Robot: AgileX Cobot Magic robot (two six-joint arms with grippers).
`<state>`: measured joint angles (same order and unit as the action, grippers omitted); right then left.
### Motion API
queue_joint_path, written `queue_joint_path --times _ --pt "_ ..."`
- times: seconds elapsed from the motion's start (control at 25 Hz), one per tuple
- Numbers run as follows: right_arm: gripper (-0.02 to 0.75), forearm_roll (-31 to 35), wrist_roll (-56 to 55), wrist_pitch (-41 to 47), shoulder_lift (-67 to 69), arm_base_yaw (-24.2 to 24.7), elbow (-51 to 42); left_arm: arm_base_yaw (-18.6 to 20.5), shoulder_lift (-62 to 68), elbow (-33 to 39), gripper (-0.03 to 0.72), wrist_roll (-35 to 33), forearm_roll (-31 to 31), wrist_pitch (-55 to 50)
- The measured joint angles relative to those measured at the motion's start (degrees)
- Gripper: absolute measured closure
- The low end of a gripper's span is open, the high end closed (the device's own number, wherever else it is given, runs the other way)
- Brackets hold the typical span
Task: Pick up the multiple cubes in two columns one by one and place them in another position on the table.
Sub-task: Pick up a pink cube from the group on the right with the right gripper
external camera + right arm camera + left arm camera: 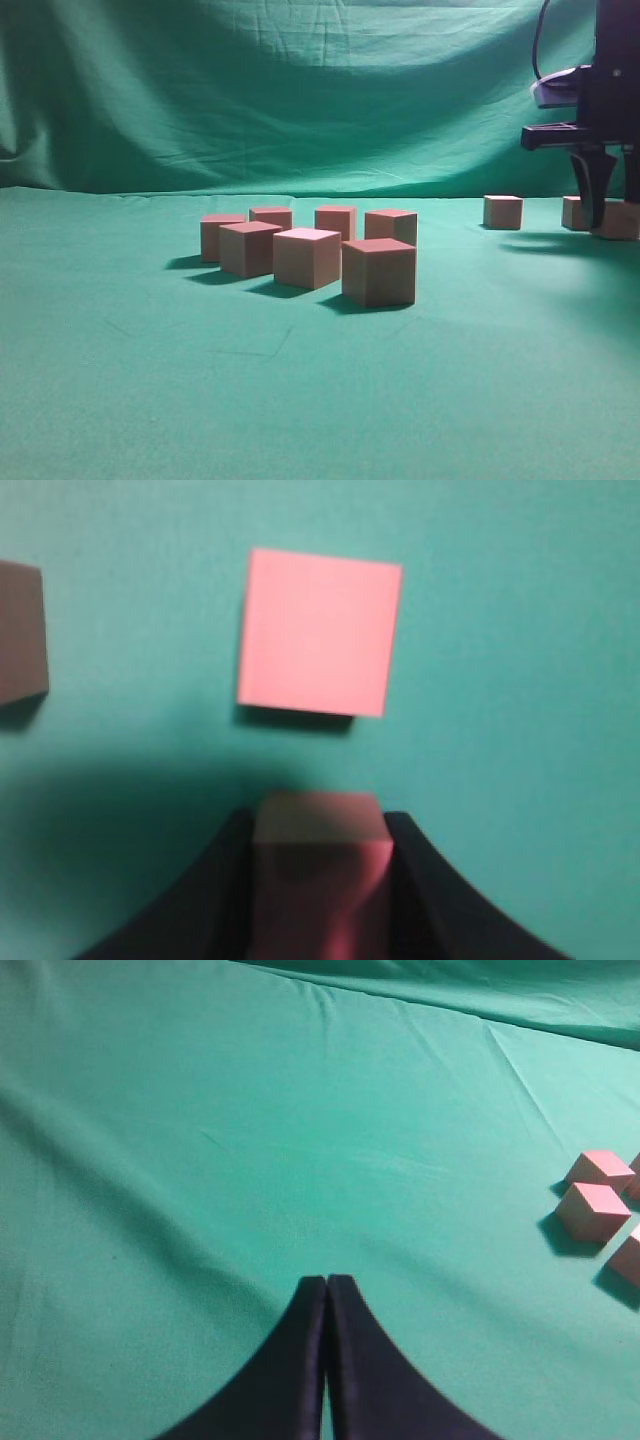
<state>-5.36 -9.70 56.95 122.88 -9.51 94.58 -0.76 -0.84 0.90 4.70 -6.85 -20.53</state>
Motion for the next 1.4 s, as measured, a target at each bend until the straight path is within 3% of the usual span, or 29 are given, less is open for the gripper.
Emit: queue_joint_path --times 0.4,0.64,0.84,1.12,1.4 --pt "0.473 2.34 0.13 9.49 -13.27 -0.37 0.00 0.00 0.00 0.00 0.688 0.00 0.00 0.00" --pt "0.473 2.78 1.39 13.73 -23.19 -4.43 -0.12 0.00 0.00 0.00 0.688 0.00 0.00 0.00" --pt "0.473 2.80 1.39 13.98 -33.45 -11.31 -4.41 0.00 0.00 0.00 0.688 0.00 0.00 0.00" --pt "0.473 3.88 1.90 12.14 -45.89 -25.97 -21.71 0.00 0.00 0.00 0.688 0.00 0.00 0.00" --pt "0.473 7.79 3.54 4.94 -45.35 -39.46 -32.91 0.00 0.00 0.00 0.688 0.00 0.00 0.00"
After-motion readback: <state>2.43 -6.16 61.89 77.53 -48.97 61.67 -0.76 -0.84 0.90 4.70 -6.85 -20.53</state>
